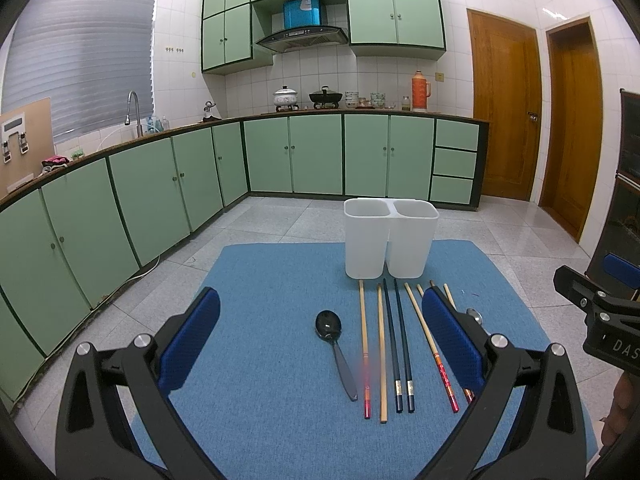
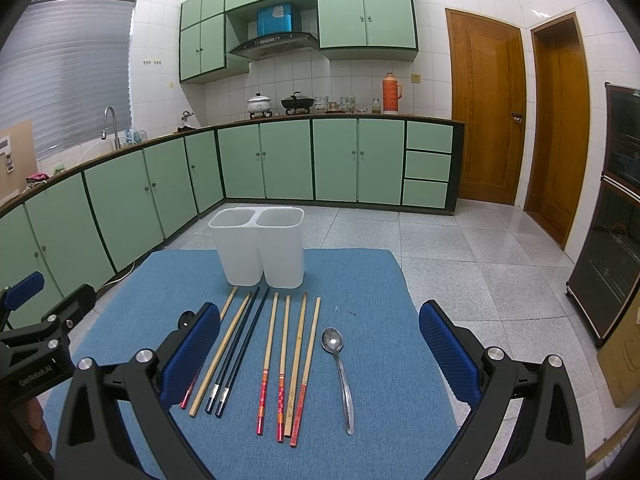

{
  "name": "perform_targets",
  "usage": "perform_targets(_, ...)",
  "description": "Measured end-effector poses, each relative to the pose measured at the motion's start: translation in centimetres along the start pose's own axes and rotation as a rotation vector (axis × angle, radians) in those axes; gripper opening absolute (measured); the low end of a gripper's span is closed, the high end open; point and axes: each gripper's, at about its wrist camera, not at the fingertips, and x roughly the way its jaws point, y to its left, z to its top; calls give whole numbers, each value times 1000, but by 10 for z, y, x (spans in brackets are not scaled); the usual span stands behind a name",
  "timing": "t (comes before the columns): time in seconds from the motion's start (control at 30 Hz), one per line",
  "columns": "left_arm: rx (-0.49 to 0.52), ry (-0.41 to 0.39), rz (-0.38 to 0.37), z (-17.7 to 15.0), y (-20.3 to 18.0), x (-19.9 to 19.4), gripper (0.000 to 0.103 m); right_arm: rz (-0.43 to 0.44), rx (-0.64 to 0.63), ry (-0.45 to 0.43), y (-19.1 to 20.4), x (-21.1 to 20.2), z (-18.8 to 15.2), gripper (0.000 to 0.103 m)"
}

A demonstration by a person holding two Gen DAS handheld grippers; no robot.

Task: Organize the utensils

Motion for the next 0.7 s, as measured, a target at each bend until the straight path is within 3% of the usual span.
perform_targets(0.7, 0, -2, -1, -1, -1, 1, 98, 0, 0, -2, 0, -1, 0, 97)
